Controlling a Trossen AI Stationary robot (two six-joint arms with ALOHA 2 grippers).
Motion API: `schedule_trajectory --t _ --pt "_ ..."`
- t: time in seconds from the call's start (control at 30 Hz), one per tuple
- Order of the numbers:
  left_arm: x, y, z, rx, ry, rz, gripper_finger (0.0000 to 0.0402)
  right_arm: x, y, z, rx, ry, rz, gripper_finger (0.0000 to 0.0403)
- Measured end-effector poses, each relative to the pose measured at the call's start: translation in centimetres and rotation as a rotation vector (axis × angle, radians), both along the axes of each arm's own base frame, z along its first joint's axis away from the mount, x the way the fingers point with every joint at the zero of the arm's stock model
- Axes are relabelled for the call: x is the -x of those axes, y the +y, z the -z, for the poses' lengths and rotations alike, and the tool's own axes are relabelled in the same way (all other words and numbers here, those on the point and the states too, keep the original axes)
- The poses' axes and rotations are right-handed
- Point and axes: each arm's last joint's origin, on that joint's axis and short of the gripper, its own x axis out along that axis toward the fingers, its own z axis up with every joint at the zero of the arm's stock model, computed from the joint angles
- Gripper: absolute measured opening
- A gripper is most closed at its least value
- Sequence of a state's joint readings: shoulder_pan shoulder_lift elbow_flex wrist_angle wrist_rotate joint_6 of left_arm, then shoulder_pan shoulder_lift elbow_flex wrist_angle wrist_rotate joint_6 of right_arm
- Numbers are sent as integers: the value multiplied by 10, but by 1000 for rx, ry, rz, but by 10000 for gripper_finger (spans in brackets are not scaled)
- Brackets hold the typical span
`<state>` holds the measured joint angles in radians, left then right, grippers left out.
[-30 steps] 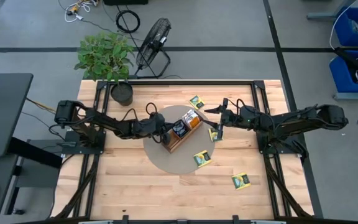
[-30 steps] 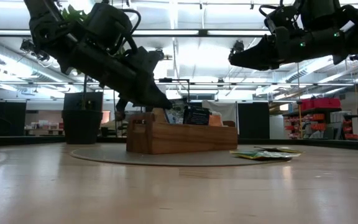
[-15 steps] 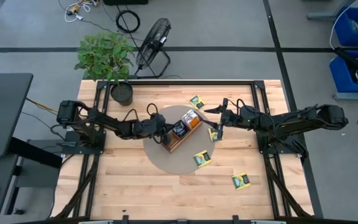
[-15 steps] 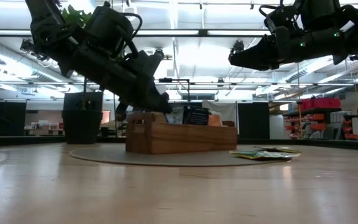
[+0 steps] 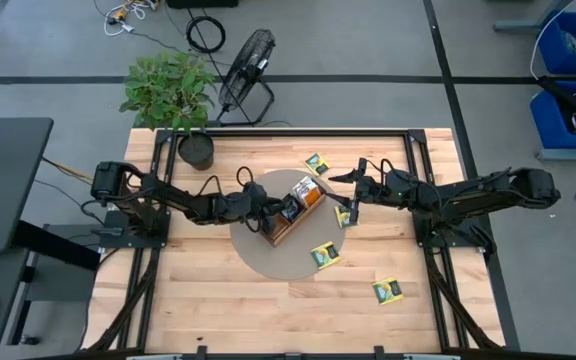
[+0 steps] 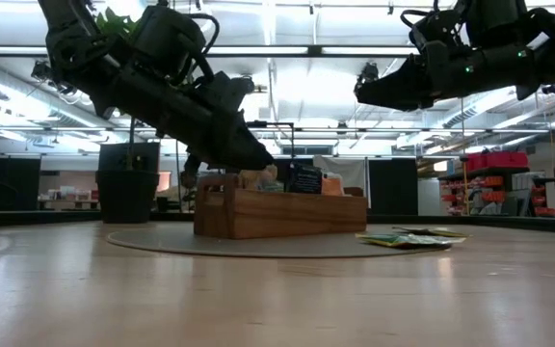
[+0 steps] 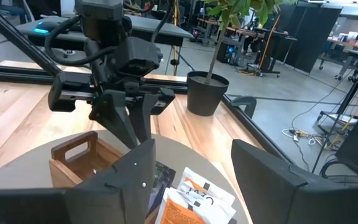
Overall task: Pick & Place Tea
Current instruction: Put the yellow tea bag into the left section of the wooden organizer
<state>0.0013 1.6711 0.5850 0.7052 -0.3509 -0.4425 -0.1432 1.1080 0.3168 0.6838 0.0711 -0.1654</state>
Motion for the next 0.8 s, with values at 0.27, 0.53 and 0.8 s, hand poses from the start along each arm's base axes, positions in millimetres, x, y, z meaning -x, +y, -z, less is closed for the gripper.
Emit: schedule_trajectory --t 0.27,0.53,0.8 --pt "-2 0 -6 -116 -23 42 146 0 0 1 -3 7 -1 220" --pt "-1 -9 -20 -258 -171 74 137 -1 4 -3 -33 -43 -138 219" --pt "24 -26 -18 -371 -317 174 122 17 16 10 -38 -179 -226 219"
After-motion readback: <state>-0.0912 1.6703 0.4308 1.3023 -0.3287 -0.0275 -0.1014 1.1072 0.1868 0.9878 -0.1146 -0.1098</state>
